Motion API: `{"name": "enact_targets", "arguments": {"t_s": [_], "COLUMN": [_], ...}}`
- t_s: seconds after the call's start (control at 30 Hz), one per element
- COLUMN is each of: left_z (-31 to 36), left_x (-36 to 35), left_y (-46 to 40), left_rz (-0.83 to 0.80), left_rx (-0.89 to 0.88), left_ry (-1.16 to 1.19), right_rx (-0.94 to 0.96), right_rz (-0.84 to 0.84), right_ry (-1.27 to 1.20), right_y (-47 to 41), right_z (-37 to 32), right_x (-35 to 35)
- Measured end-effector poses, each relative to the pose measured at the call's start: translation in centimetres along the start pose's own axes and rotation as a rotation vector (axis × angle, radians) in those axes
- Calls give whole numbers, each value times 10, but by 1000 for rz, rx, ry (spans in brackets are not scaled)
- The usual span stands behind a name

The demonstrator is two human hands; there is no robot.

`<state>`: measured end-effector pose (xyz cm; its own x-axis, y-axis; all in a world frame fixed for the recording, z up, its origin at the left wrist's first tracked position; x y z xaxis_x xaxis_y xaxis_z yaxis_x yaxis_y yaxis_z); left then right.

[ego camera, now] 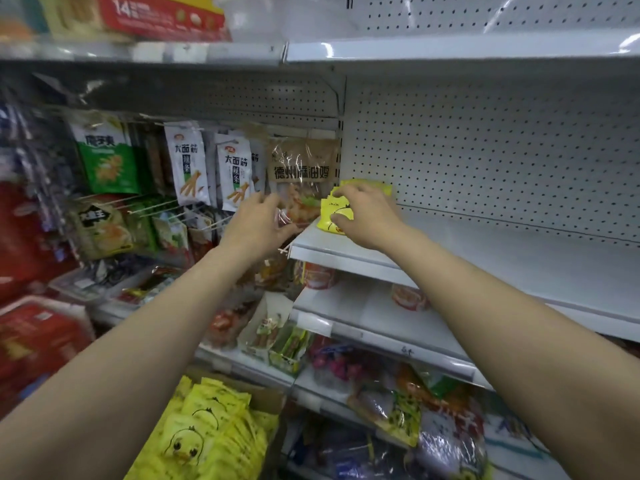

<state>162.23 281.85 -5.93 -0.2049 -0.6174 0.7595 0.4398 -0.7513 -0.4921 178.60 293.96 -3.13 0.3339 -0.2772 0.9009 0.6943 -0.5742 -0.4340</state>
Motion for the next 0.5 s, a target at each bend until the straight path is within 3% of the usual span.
{"name": "enact_targets", "arguments": {"t_s": [0.23, 0.5], "left_z": [-31, -91], "left_x": [59, 93], "left_y": [71, 103], "left_rz": [84, 123], "left_rx": [40, 136], "left_ry": [-78, -111], "right_rx": [150, 300], "right_rz": [35, -17], "right_ry": [-59, -52], "right_y": [30, 22], "right_z": [-71, -148], "right_x": [10, -25]}}
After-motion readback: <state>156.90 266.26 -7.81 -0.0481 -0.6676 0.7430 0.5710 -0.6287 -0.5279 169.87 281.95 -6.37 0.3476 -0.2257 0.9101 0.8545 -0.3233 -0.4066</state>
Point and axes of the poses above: each hand's wrist, its own y-axis away from the middle knuckle, its own x-axis out of the back of the hand, z = x × y, the point moved 3 cm from there along -y, towards the middle knuckle, and after that the axes turned 10 degrees about y, right-handed, at the moved point
